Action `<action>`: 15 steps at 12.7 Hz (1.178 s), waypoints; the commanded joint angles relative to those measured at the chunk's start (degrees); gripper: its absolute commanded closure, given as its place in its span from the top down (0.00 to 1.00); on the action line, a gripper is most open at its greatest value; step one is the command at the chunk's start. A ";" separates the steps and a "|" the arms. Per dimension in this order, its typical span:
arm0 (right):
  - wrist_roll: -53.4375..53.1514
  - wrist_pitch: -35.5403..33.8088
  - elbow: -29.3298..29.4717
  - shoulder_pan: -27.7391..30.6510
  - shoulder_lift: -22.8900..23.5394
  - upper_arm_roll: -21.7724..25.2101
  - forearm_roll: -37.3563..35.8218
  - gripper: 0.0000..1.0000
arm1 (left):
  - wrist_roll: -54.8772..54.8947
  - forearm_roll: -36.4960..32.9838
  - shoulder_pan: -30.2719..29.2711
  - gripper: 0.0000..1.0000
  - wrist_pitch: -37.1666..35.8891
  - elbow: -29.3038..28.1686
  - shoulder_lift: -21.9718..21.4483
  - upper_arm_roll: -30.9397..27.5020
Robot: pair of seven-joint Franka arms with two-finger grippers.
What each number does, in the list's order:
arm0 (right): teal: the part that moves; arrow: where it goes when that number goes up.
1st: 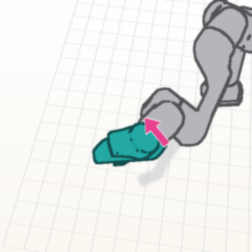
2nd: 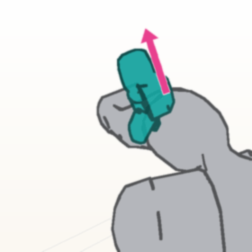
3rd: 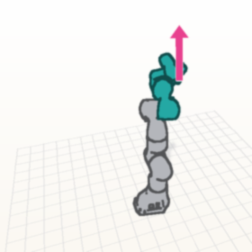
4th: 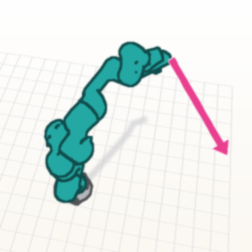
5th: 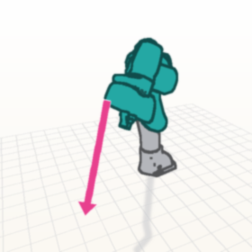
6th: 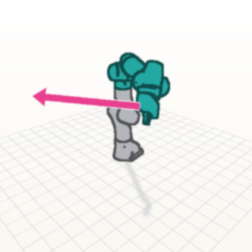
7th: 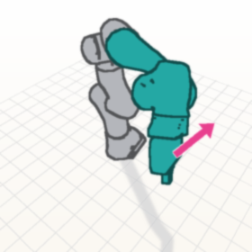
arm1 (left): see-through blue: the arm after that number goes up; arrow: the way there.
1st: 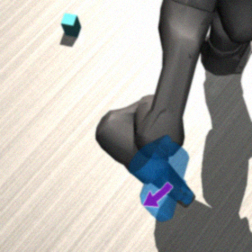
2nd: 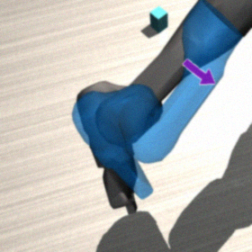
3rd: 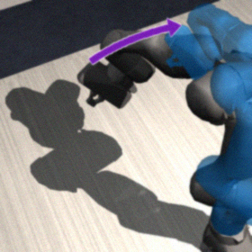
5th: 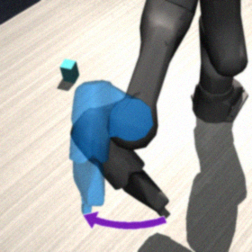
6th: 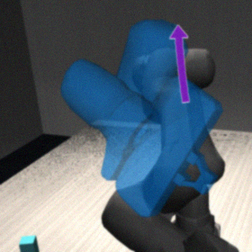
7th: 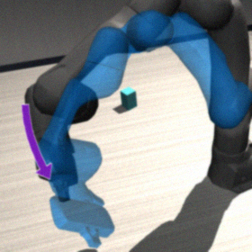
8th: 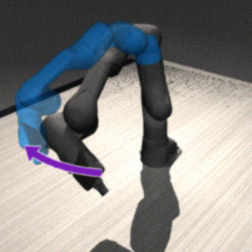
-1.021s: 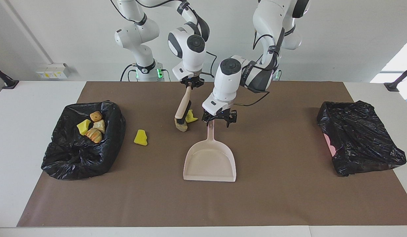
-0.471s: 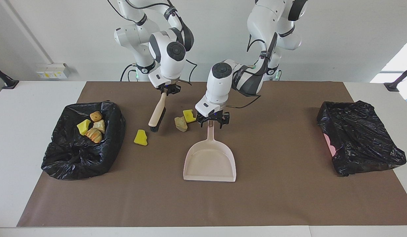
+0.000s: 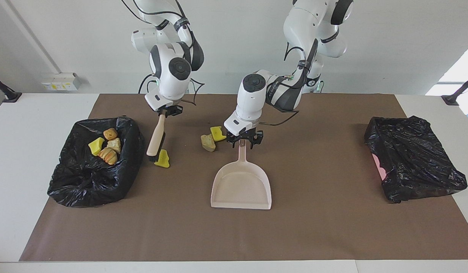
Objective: Sweep and dump trash in bin
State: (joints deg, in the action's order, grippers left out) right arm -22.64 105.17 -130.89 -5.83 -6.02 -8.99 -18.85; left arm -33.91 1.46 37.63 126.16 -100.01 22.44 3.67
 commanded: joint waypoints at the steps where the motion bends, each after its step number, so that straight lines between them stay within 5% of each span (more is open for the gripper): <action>1: 5.22 3.98 -2.08 2.57 0.48 -0.76 -4.68 0.00 | -2.64 -0.14 1.05 0.02 -0.13 0.60 0.50 -0.86; 5: 5.76 4.87 -2.35 1.70 2.59 -0.94 -5.32 0.00 | 2.41 -1.02 -0.01 0.00 -1.88 0.78 -1.16 -1.65; 13: 6.64 6.01 -1.03 -12.61 5.23 -1.12 2.58 0.00 | 40.72 -0.93 -12.12 0.00 -16.99 -0.09 -11.88 -1.74; 15: 7.25 6.54 -0.94 -14.47 5.06 -1.03 6.17 0.00 | 58.07 -0.93 -15.72 0.00 -19.36 -2.98 -16.09 -1.83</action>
State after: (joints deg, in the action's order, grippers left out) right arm -17.62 110.77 -131.97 -19.99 -0.74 -10.14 -15.67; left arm 12.99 1.12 24.67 108.40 -99.08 11.09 1.38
